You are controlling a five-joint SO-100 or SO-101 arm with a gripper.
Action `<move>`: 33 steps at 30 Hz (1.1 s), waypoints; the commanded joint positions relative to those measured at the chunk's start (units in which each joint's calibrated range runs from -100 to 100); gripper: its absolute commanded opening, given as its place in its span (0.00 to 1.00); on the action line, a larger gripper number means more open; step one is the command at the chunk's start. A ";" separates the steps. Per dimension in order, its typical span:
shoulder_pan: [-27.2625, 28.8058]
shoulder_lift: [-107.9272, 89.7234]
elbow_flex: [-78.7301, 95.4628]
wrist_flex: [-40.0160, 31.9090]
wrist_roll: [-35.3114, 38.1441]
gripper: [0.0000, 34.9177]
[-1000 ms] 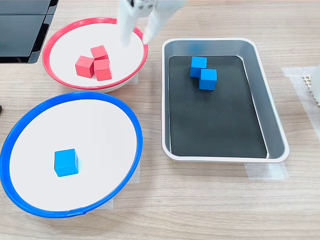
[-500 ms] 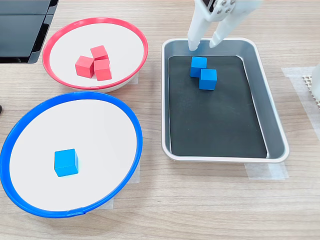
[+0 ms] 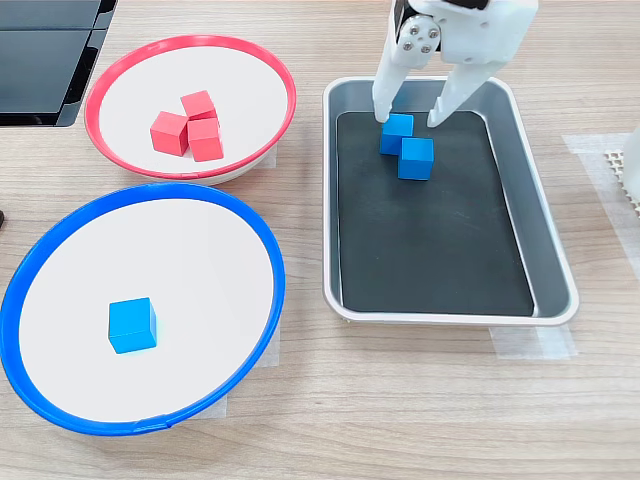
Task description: Resolve any anomalies and move all blocks to matching dishes
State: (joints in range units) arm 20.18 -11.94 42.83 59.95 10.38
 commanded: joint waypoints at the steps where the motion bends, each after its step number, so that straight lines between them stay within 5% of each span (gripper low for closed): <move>1: -0.74 1.66 -2.82 -0.15 -0.39 0.38; 6: -1.59 4.22 -4.82 -0.64 -0.73 0.36; 11: -1.97 6.18 -5.74 -1.88 0.88 0.01; 17: -2.72 2.51 -12.38 2.66 2.54 0.00; 25: -20.32 1.91 -30.86 8.02 1.22 0.00; 33: -33.21 17.44 -37.78 -10.14 -0.34 0.00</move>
State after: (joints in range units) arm -10.09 1.88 8.26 57.18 10.13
